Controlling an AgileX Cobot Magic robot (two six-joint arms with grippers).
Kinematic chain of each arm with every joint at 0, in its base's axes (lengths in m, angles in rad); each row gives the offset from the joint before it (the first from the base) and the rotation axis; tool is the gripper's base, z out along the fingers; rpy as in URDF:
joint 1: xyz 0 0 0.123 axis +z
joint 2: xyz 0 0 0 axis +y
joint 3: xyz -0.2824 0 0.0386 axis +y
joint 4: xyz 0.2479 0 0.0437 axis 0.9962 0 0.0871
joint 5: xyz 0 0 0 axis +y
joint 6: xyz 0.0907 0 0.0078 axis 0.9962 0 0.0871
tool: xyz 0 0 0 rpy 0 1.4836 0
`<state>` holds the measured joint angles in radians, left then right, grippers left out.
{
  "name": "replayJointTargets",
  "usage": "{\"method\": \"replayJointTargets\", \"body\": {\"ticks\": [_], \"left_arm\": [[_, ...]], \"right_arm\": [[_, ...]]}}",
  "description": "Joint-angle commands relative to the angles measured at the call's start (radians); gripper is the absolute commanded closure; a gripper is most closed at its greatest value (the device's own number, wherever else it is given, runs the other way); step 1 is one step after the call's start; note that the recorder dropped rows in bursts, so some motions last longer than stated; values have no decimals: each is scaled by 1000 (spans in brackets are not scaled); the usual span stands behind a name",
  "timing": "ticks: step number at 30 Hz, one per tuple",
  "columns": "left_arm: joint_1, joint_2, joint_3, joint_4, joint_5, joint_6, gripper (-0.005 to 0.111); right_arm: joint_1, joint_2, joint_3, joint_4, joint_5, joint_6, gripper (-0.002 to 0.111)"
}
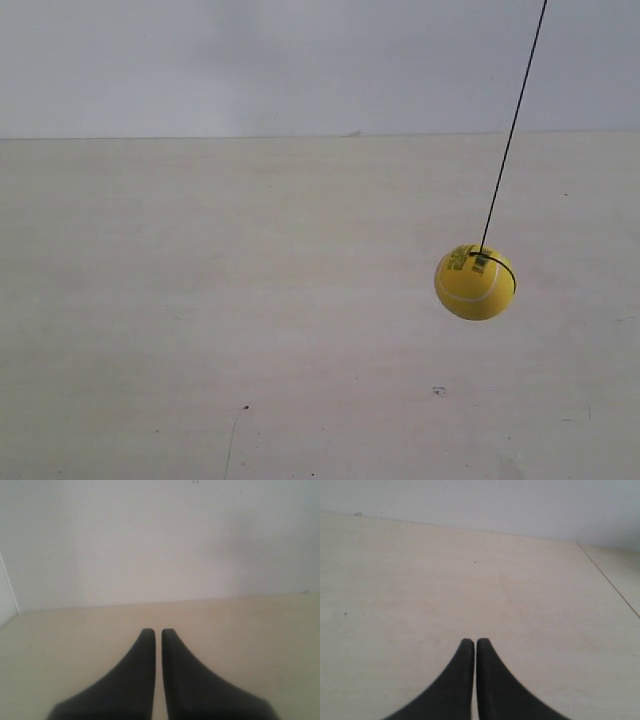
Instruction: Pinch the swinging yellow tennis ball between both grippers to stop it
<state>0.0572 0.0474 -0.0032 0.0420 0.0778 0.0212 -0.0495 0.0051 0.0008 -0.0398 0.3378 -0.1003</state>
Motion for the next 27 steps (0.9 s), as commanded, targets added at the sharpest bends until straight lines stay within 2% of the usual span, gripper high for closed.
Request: {"method": "replayJointTargets", "body": {"ticks": [1,6,27], "left_arm": [[2,-47,3,24,117,-7,102],[2,-47,3,27,230,-7,102],[2,-47,3,27,229,-7,102]], "right_arm": [[1,-5,-1,3,-4,-6,108],[1,-5,-1,3,-4,-6,108],[1,-5,-1,3,-4,-4,108]]}}
